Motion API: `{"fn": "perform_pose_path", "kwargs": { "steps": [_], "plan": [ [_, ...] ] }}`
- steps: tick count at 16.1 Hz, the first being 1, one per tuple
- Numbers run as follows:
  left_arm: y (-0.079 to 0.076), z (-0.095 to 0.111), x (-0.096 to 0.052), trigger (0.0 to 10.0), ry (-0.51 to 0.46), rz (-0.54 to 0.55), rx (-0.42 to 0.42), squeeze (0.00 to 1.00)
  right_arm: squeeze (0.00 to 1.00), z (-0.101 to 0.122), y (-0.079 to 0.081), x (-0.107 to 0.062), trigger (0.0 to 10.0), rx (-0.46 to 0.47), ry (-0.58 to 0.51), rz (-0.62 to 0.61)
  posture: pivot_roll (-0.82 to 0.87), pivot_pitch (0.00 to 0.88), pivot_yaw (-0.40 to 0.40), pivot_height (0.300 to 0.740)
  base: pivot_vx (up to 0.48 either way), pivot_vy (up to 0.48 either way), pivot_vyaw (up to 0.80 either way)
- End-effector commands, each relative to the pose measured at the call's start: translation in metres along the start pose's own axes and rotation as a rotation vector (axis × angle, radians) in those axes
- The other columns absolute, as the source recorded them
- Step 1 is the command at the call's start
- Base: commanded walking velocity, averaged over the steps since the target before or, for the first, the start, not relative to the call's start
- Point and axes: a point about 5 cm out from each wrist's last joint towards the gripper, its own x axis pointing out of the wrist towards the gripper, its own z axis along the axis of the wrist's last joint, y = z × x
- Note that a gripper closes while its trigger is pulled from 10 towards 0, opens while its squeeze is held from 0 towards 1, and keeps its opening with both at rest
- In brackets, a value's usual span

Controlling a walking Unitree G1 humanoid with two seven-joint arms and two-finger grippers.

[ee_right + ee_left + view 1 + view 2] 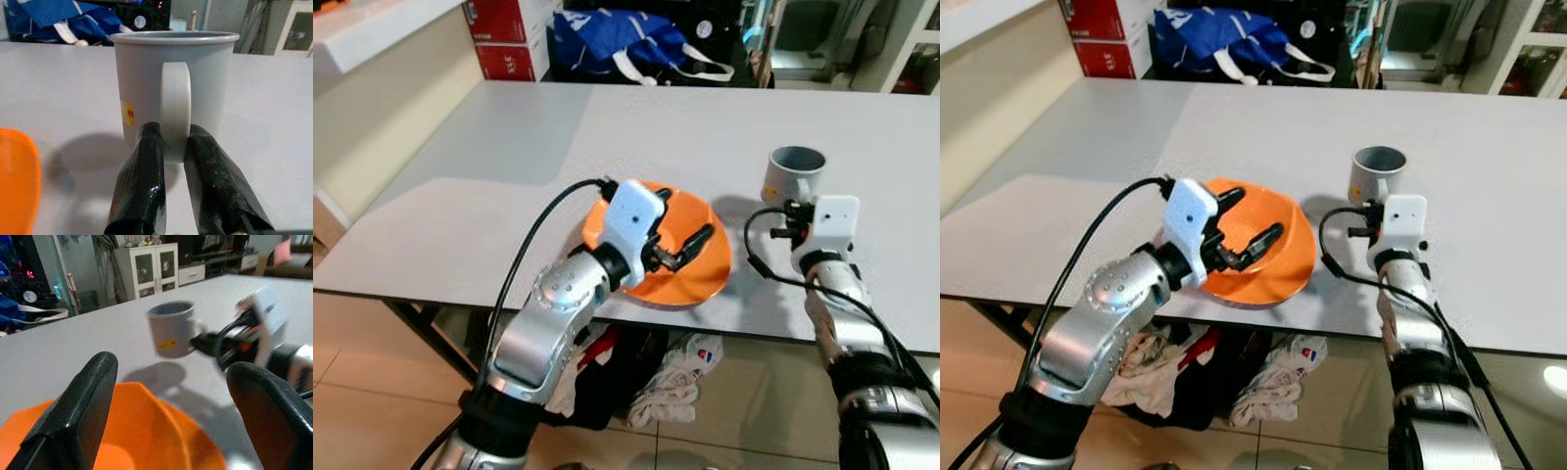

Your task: Setting the table

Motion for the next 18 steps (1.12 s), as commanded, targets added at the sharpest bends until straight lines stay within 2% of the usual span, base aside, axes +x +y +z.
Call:
{"fn": "perform_pose_path", "kwargs": {
  "steps": [1, 3, 5, 6, 7, 8, 10, 12, 14, 17, 18],
  "plan": [
    [0.002, 0.010, -0.003, 10.0, -0.023, -0.012, -0.023, 0.00, 0.00, -0.001, 0.002, 0.002, 0.0, 0.021, -0.005, 0.003, 0.07, 0.033, 0.029, 0.740, 0.000, 0.000, 0.00],
    [0.000, 0.010, -0.006, 10.0, -0.008, -0.033, -0.052, 0.00, 0.00, -0.009, 0.009, 0.000, 0.0, 0.034, 0.021, 0.020, 0.08, 0.040, 0.027, 0.740, 0.000, 0.000, 0.00],
    [-0.003, 0.005, -0.010, 10.0, 0.047, -0.068, -0.071, 0.00, 0.00, -0.015, 0.015, 0.000, 0.0, 0.040, 0.040, 0.038, 0.09, 0.050, 0.029, 0.740, 0.000, 0.000, 0.00],
    [-0.002, -0.002, -0.013, 10.0, 0.081, -0.062, -0.059, 0.00, 0.00, -0.017, 0.015, 0.000, 0.0, 0.037, 0.045, 0.036, 0.10, 0.054, 0.030, 0.740, 0.000, 0.000, 0.00],
    [-0.002, -0.010, -0.014, 10.0, 0.108, -0.051, -0.009, 0.00, 0.00, -0.018, 0.015, 0.000, 0.0, 0.035, 0.048, 0.034, 0.10, 0.057, 0.031, 0.740, 0.000, 0.000, 0.00],
    [-0.003, -0.013, -0.012, 10.0, 0.100, -0.041, 0.038, 0.00, 0.00, -0.019, 0.015, 0.000, 0.0, 0.031, 0.049, 0.030, 0.10, 0.059, 0.032, 0.740, 0.000, 0.000, 0.00],
    [-0.004, -0.019, -0.005, 10.0, 0.023, -0.002, 0.136, 0.00, 0.00, -0.021, 0.015, -0.001, 0.0, 0.022, 0.050, 0.020, 0.10, 0.059, 0.037, 0.740, 0.000, 0.000, 0.00],
    [-0.007, -0.026, 0.000, 10.0, 0.015, -0.004, 0.190, 0.00, 0.00, -0.022, 0.015, -0.001, 0.0, 0.012, 0.046, 0.013, 0.09, 0.056, 0.043, 0.740, 0.000, 0.000, 0.00],
    [-0.016, -0.026, 0.004, 10.0, -0.037, -0.014, 0.248, 0.00, 0.00, -0.023, 0.016, -0.001, 0.0, -0.004, 0.043, 0.017, 0.09, 0.055, 0.043, 0.740, 0.000, 0.000, 0.00],
    [-0.018, -0.034, 0.008, 10.0, -0.065, 0.018, 0.238, 0.00, 0.00, -0.022, 0.018, 0.000, 0.0, -0.012, 0.039, 0.021, 0.08, 0.055, 0.046, 0.740, 0.000, 0.000, 0.00],
    [-0.017, -0.037, 0.009, 10.0, -0.063, 0.041, 0.199, 0.00, 0.00, -0.021, 0.018, 0.001, 0.0, -0.013, 0.039, 0.020, 0.08, 0.056, 0.047, 0.740, 0.000, 0.000, 0.00]
  ]
}}
